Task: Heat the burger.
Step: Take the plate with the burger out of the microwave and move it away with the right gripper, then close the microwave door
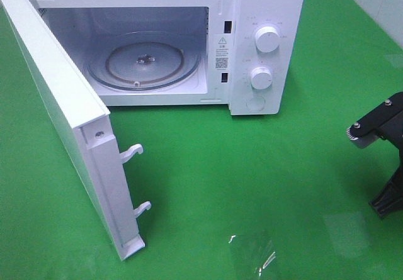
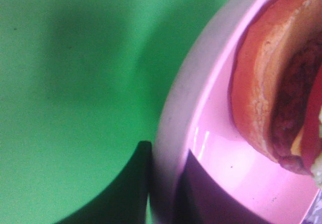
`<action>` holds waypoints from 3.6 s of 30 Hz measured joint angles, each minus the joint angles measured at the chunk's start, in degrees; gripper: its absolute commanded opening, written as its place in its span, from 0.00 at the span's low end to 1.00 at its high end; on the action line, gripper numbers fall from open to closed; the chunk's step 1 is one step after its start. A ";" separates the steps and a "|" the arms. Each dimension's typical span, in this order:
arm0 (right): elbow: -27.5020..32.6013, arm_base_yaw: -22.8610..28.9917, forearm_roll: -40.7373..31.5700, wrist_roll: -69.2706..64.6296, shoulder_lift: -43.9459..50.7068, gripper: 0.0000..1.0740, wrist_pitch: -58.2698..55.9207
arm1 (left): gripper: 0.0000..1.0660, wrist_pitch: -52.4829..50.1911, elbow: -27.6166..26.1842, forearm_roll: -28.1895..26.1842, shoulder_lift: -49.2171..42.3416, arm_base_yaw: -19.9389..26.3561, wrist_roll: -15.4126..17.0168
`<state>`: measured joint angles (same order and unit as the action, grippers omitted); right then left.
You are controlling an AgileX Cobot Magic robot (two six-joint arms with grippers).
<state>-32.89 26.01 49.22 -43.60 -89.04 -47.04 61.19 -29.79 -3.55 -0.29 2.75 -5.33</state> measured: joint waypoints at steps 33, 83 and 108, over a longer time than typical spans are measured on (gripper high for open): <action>-0.17 -6.65 2.86 -7.28 -10.89 0.40 8.42 | 0.92 0.00 0.00 0.00 0.00 0.00 0.00; 1.78 -6.65 -41.31 37.70 65.43 0.71 -11.86 | 0.92 0.00 0.00 0.00 0.00 0.00 0.00; 4.64 -17.65 -43.54 40.28 89.21 0.71 -8.65 | 0.92 0.00 0.00 0.00 0.00 0.00 0.00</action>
<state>-28.25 8.37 5.67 -3.32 0.17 -55.69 61.19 -29.79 -3.55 -0.29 2.75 -5.33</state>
